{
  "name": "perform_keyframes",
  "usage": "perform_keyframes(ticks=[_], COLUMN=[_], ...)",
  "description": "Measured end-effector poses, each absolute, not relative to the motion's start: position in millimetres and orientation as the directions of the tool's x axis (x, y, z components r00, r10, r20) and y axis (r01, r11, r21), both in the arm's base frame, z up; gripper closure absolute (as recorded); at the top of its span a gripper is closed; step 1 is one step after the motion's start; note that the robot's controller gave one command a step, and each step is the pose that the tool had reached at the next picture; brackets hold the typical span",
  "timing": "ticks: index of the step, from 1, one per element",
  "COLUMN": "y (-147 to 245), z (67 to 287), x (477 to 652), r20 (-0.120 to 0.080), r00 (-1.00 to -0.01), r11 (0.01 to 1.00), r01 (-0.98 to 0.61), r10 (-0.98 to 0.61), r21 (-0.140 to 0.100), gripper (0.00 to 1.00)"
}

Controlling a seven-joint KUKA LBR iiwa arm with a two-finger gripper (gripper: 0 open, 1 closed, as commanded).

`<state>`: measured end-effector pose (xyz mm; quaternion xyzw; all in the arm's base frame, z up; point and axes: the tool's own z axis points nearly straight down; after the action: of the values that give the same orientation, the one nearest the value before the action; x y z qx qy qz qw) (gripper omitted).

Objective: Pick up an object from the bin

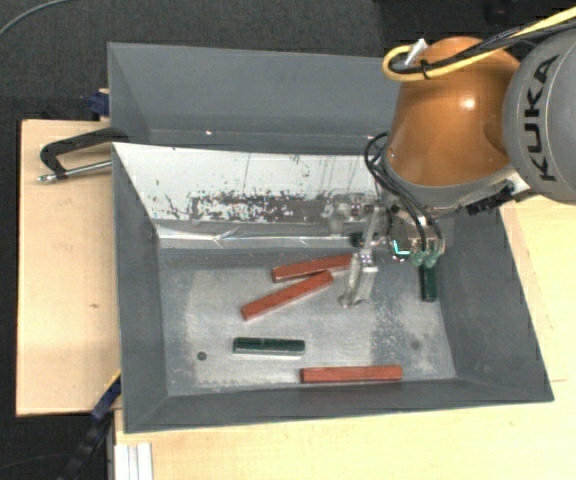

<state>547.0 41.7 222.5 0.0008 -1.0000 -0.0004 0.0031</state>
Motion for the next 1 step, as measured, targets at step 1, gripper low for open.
perform_keyframes(ticks=[1], y=[52.4], z=[106.7], x=[588.4], r20=[0.001], r00=[-0.994], r11=[0.994], r01=[-0.112], r10=[-0.112], r21=[0.001], gripper=[0.0])
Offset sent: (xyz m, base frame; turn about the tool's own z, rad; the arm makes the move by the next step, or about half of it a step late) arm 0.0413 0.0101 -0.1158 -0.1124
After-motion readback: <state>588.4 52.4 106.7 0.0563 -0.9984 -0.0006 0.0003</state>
